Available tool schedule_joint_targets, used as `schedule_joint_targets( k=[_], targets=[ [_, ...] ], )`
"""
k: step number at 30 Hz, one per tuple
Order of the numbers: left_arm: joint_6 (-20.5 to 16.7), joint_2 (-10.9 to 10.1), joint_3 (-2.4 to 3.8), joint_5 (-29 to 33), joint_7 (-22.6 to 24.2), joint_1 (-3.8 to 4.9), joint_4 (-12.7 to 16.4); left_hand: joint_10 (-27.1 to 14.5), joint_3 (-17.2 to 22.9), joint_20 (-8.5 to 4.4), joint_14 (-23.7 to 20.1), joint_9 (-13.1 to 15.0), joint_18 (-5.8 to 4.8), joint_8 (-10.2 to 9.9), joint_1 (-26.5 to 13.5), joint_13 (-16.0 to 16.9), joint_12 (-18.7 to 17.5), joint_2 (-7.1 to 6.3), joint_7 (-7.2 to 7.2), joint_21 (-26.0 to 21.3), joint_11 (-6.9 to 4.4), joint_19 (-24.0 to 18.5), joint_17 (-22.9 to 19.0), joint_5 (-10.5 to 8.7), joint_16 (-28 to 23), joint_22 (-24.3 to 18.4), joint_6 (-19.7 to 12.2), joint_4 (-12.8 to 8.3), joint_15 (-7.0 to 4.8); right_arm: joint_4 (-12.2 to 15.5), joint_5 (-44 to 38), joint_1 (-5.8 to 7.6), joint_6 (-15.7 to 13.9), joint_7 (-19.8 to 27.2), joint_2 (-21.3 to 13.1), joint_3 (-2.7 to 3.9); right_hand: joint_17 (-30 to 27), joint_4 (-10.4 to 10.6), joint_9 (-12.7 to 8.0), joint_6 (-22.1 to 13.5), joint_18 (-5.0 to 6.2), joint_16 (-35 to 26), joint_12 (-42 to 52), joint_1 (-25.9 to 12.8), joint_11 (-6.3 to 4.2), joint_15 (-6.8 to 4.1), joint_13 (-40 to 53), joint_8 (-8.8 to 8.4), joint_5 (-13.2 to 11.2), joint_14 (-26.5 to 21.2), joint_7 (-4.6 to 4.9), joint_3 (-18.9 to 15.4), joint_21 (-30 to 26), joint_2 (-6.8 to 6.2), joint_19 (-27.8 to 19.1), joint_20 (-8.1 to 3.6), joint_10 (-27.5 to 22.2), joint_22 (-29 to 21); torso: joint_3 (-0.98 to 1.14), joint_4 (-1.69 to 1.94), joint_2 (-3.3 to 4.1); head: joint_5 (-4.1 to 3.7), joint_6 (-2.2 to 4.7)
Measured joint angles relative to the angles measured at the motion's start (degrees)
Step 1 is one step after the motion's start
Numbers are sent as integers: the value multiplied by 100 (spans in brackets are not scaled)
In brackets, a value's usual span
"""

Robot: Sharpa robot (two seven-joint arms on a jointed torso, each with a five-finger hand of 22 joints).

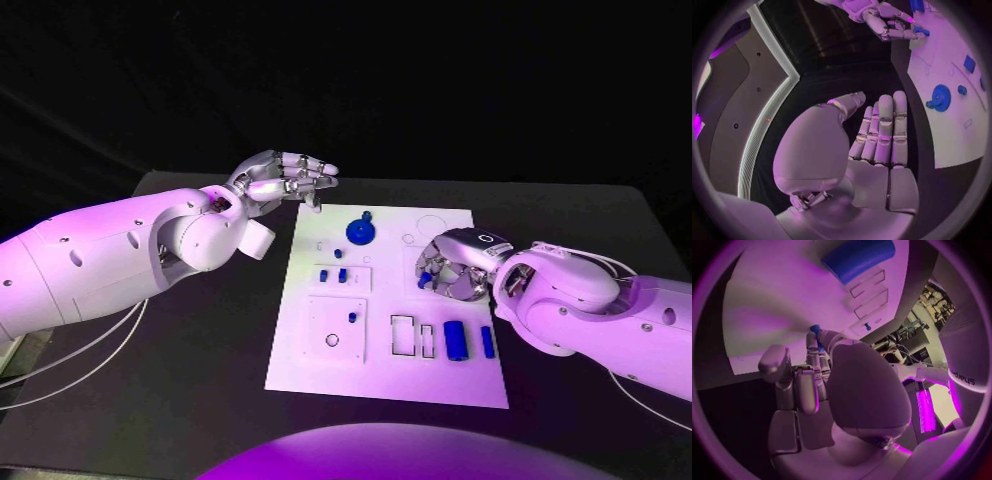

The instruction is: Assemble the parts on the task board

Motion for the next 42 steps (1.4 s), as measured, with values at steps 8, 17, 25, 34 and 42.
schedule_joint_targets(
  k=[8, 17, 25, 34, 42],
  targets=[
    [3, 22, 0, 0, -5, 0, -29, 0, 0, 0, 0, 0, 0, 0, 0, 0, 0, 0, 0, 0, 0, 0, 0, 0, 0, 0, 0, 0, 0, 270, 21, 174, -195, 13, -130, 21, 4, -5, -1, -10, 0, 0, -41, -23, 9, 0, -10, 0, 0, 0, -10, 29, 0, -8, 0, 0, 10, 0, 1, 2, -3, -9, 23],
    [13, 60, 0, -1, -7, 0, -58, 0, 0, 0, 0, 0, 0, 0, 0, 0, 0, 0, 0, 0, 0, 0, 0, 0, 0, 0, 0, 0, 0, 660, 98, 332, -358, 27, -204, 52, 12, -15, -1, -21, 0, 0, -41, -76, -11, 0, -6, 0, -2, 0, -20, 64, 0, -14, 0, 0, 30, 10, 3, -3, -5, 14, 23],
    [31, 93, -3, -1, -9, -1, -82, 1, 0, 0, 0, 0, 0, 0, 0, 0, 0, 0, 0, 0, 0, 0, 1, 0, 0, 1, 0, 0, 0, 800, 197, 219, -411, 81, 282, 51, 12, -37, -1, -22, 0, 0, -41, -98, -10, 1, -5, 0, -5, 0, -14, 86, 0, -22, -1, 0, 31, -6, 7, -6, 1, 66, 3],
    [62, 138, -6, -1, -10, -3, -96, 1, 0, 0, 0, 0, 0, 0, 0, 0, 0, 0, 0, 0, -1, 0, 1, 0, 0, 1, 0, 0, 0, 656, 212, -166, -412, 228, 946, 17, -5, -54, 0, -27, 0, 0, -41, -121, -4, 1, -4, 1, -6, 0, -8, 103, -22, -45, -1, 0, 36, -30, 2, 5, 6, 161, -26],
    [80, 153, -8, -1, -11, -3, -100, 1, 0, 0, 0, 0, 0, 22, 22, 0, 29, 22, 0, 0, -1, 0, -6, 0, 0, 1, 0, 0, 0, 429, 196, -439, -389, 346, 1228, -27, -10, -54, 0, -29, 0, 0, -64, -128, -3, 1, -2, 1, -16, 0, -6, 137, -46, -53, -1, 1, 37, -49, -3, 4, 9, 238, -70]
  ],
)
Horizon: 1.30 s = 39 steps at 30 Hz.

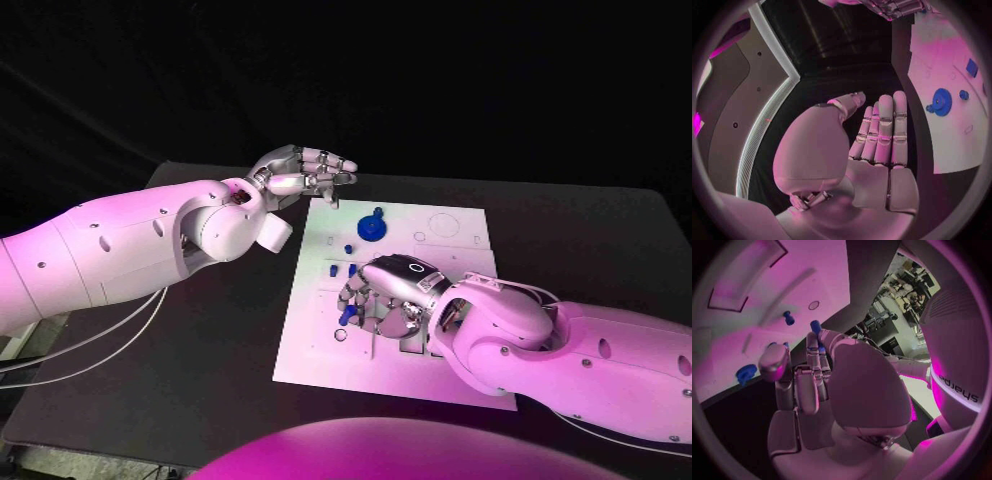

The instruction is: Assemble the parts on the task board

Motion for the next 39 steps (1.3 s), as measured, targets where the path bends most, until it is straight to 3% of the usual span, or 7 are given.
schedule_joint_targets(
  k=[11, 39],
  targets=[
    [18, 3, 0, 0, -4, 0, 0, 0, 0, 0, 0, 0, 0, 0, 0, 0, 0, 0, 0, 0, 0, 0, 0, 0, 0, 0, 0, 0, 0, -216, -53, -150, 103, 55, 157, -28, -15, -15, 0, -17, 0, 0, 0, -15, 9, 0, 1, 44, -12, 0, 16, 15, -32, -16, 0, 0, 8, -15, 3, -6, -1, 47, -43],
    [38, -15, -1, -1, -23, 0, 8, -42, 0, 21, 0, 0, 0, -1, -23, 7, 0, 23, -21, 0, 0, -21, 1, 0, 0, -4, -21, 0, 0, -386, -205, -223, 261, 6, 292, -28, -26, -32, 1, -29, 0, 0, -30, -52, 10, 0, 3, 132, 5, 0, 2, 30, -32, -53, 0, 0, 9, -27, 0, -2, -2, 63, -77]
  ],
)
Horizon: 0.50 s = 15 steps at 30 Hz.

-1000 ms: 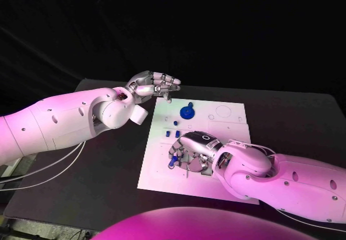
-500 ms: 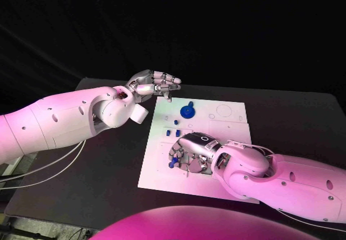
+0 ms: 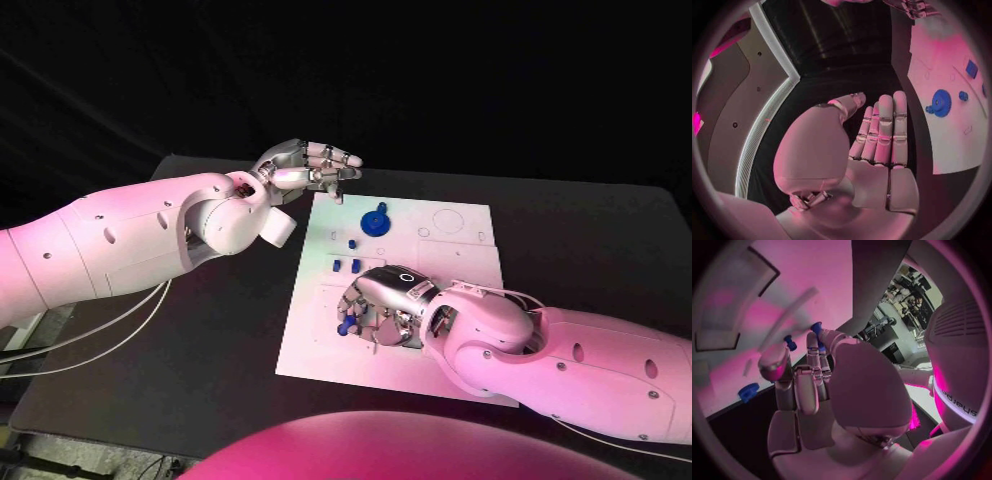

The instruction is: Assemble the parts on the task board

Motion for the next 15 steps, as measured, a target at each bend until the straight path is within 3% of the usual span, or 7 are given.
schedule_joint_targets(
  k=[7, 8, 10, 15],
  targets=[
    [1, -3, 0, 0, -6, 0, 3, 0, 0, 0, 0, 0, 0, 0, 0, 0, 0, 0, 0, 0, 0, 0, 0, 0, 0, 0, 0, 0, 0, -19, -62, -16, 38, -47, 54, 0, -7, -16, 3, -28, -1, 0, -25, -75, 2, 0, 1, 1, 0, 0, 8, 16, -36, 3, 0, 0, -2, -2, -1, -1, 0, -4, 1],
    [1, -3, 0, 0, -6, 0, 4, 0, 0, 0, 0, 0, 0, 0, 0, 0, 0, 0, 0, 0, 0, 0, 0, 0, 0, 0, 0, 0, 0, -22, -69, -18, 44, -50, 62, 0, -10, -17, 176, -67, 0, 0, -43, -150, 32, 0, 1, 24, 0, 0, 46, 16, -55, -55, 0, 0, -32, -7, -1, -1, 0, -4, 1],
    [2, -3, 0, 0, -7, 0, 4, 1, 0, 0, 0, 0, 0, 0, 0, 0, 0, 0, 0, 0, 0, 0, 0, 0, 0, 0, 0, 0, 0, -28, -76, -23, 54, -53, 74, -2, -10, -16, 275, -165, 0, 0, -47, -313, 52, 0, 0, 28, 1, 0, 100, 15, -57, -104, -23, 23, -53, -7, -1, -1, -1, -4, -4],
    [4, -2, 0, 0, -11, 0, 3, 1, 0, 0, 0, 0, 0, 0, 0, -1, 0, 0, 0, 0, 0, 0, 0, 0, 0, 0, 0, 0, 0, -51, -83, -45, 96, -64, 83, -23, -10, 34, 176, -493, 0, 0, -70, -482, 71, 0, 25, -217, 22, 0, 124, -33, -83, -241, -32, 32, -75, -14, -1, -1, -5, -5, -11]
  ],
)
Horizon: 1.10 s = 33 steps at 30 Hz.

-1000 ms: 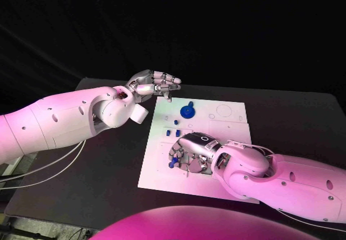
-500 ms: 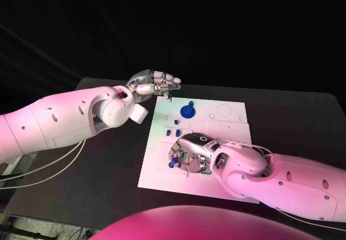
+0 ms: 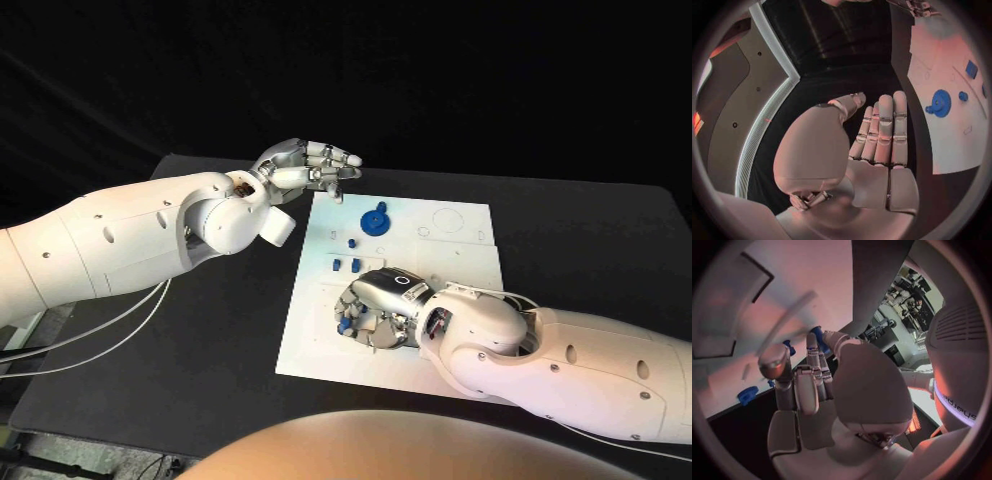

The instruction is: Assemble the parts on the task board

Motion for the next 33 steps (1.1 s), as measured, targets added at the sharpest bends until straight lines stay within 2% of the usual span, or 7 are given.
schedule_joint_targets(
  k=[4, 13, 19, 23, 25, 28, 33],
  targets=[
    [2, 1, 0, 0, -3, 0, -2, 0, 0, 0, 0, 0, 0, 0, 0, 0, 0, 0, 0, 0, 0, 0, 0, 0, 0, 0, 0, 0, 0, -3, -1, -4, 13, -13, -12, -3, 0, 0, -47, -195, -1, 0, 0, -30, 1, 0, 15, -121, 0, 0, 9, 0, -22, -95, 0, 0, -1, 0, 0, -2, -2, -2, -1],
    [6, -5, -1, 0, -9, 0, -2, 0, 0, 0, 0, 0, 0, -2, 0, -1, 0, 0, 0, 0, 0, 0, 0, 0, 0, 0, 0, 0, 0, 129, -4, -5, -112, -28, -198, -2, -21, -25, -126, -483, 0, 0, 0, -58, 11, 0, 54, -271, 0, 0, 30, -90, -22, -166, 0, 0, -11, 4, 4, -2, -1, -12, 9],
    [12, -11, -1, 0, -14, 0, -6, 0, 0, 0, -21, 0, 0, 34, 0, -1, 39, 0, 0, 0, 0, 0, -7, 0, 0, -6, 0, 0, 21, 453, 36, 34, -444, -2, -537, 27, -14, -22, -248, -919, 0, 0, 1, -81, -64, 0, 151, -282, 0, 0, -25, -450, -40, -188, 0, 0, 64, 31, 5, -6, -3, -21, 21],
    [17, -11, -3, 0, -16, 0, -11, 0, 0, 0, -21, 0, 0, 34, 0, -1, 39, 0, 0, 0, 0, 0, -7, 0, 0, -6, 0, 0, 21, 704, 214, 178, -710, 69, -866, 59, 15, 22, -310, -1067, 0, 34, 13, -22, -84, -20, 212, -282, 0, -20, -59, -724, -45, -129, 33, -33, 84, 58, 8, -8, -8, -46, 40],
    [21, -11, -10, 0, -17, 0, -14, 0, 0, 0, -21, 0, 0, 34, 0, -1, 39, 0, 0, 0, 0, 0, -7, 0, 0, -6, 0, 0, 21, 824, 461, 312, -824, 126, -1125, 72, 10, 54, -301, -936, 0, 34, 58, 54, -80, -20, 257, -203, 0, -20, -4, -801, -45, -103, 33, -33, 129, 59, 9, -7, -12, -80, 56],
    [26, -12, -23, 0, -18, 0, -19, 0, 0, 0, -21, 0, 0, 34, 0, -1, 39, 0, 0, -10, 0, 0, -7, 0, 0, -6, 0, 0, 21, 913, 935, 495, -912, 199, -1507, 85, -14, 61, -221, -442, 0, 34, 217, 140, -49, -20, 383, 65, -1, -20, 30, -808, -63, -60, 33, -33, 373, 68, 4, -8, -15, -170, 78],
    [29, -33, -44, 0, -21, -1, -25, 1, 0, 0, -21, 0, 0, 33, 0, -2, 39, 0, 0, -22, 0, 0, -7, 0, 0, -5, 0, 0, 21, 941, 1899, 693, -918, 239, -2262, 88, 120, 145, -61, -274, 0, 95, 1594, -50, -202, -106, 1663, 452, -33, 0, -105, -1260, 94, -141, 123, -123, 775, 234, -6, -19, -22, -352, 108]
  ],
)
